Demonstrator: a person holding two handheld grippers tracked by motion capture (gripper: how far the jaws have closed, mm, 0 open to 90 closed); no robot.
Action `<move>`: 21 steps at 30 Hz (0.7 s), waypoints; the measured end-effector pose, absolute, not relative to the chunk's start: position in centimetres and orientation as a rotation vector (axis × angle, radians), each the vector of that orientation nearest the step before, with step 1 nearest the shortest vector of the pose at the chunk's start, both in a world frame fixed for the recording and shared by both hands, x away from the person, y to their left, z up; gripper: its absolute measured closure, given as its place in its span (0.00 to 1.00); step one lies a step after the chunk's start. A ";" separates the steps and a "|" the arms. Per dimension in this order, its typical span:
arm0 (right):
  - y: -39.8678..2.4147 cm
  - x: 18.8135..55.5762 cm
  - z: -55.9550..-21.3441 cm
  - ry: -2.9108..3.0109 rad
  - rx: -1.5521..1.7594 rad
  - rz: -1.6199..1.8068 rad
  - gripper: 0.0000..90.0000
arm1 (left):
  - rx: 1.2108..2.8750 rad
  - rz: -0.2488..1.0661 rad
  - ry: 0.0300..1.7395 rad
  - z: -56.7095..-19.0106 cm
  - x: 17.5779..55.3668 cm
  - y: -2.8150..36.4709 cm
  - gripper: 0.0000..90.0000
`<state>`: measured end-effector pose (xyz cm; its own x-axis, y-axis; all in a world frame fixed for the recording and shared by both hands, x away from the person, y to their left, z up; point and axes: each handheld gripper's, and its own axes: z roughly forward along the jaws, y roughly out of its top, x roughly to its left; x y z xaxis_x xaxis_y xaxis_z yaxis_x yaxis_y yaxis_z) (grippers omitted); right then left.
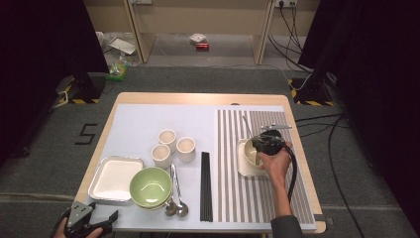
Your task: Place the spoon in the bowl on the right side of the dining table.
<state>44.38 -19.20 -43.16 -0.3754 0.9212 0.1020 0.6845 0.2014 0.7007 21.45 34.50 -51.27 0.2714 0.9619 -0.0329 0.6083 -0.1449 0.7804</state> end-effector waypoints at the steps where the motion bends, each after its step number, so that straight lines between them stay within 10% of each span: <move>1: -19.2 44.4 -43.2 2.143 1.504 0.968 1.00 | 1.847 0.645 1.420 -51.3 21.4 34.5 0.14; 21: -19.6 44.6 -43.8 2.136 1.523 0.950 0.96 | 1.847 0.645 1.421 -51.3 21.5 34.5 0.14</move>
<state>44.57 -19.56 -43.75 -0.3613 0.9274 0.0968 0.6931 0.1976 0.6933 21.46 34.50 -51.26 0.2712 0.9620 -0.0326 0.6091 -0.1452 0.7797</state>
